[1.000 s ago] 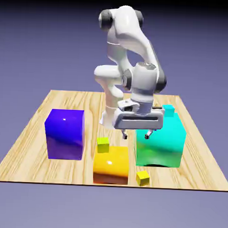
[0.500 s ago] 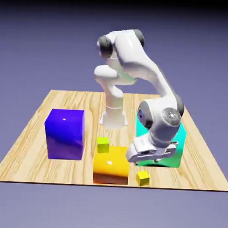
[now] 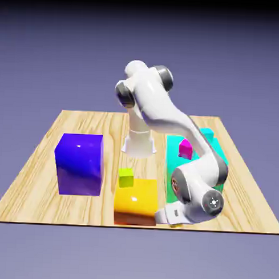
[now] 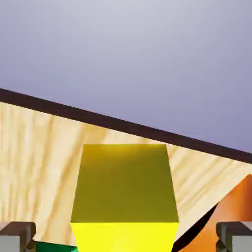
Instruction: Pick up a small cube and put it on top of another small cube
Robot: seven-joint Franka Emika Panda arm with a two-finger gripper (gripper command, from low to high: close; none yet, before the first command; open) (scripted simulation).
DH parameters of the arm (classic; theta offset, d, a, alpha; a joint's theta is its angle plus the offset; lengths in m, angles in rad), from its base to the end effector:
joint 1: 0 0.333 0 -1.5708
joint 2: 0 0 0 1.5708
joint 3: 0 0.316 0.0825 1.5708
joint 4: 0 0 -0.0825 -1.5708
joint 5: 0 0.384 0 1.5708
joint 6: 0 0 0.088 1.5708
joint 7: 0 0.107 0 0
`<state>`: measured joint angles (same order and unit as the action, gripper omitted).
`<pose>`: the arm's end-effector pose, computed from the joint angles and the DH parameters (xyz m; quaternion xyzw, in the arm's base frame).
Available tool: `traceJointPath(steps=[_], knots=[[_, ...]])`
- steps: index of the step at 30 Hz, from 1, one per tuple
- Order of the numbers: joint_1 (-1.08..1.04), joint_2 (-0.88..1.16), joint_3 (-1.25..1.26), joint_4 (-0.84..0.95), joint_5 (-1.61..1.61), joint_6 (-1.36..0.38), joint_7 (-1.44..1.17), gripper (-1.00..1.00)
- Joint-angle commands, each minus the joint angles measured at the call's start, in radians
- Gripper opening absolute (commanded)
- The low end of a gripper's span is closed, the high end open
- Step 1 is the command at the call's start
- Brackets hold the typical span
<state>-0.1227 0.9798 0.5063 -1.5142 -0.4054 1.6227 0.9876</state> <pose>0.5837 0.1660 0.0949 0.9096 -0.2097 -0.3041 0.1901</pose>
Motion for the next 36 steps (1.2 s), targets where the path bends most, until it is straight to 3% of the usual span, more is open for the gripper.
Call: traceJointPath(steps=[1,8,13,26,33,34,36], knots=[[0.0,0.0,0.0,0.0,0.0,0.0,0.0,-1.0],[0.043,-0.047,0.003,0.151,-0.011,-0.162,-0.091,-1.0],[0.088,-0.228,-0.127,0.042,-0.036,-0.168,-0.284,-1.0],[0.203,-0.676,-0.598,-0.382,0.25,-0.135,-0.422,-1.0],[0.197,-0.686,-0.625,-0.572,0.279,0.038,-0.384,-1.0],[0.197,-0.686,-0.625,-0.572,0.279,0.038,-0.384,1.0],[0.199,-0.685,-0.624,-0.536,0.281,0.002,-0.386,1.0]])
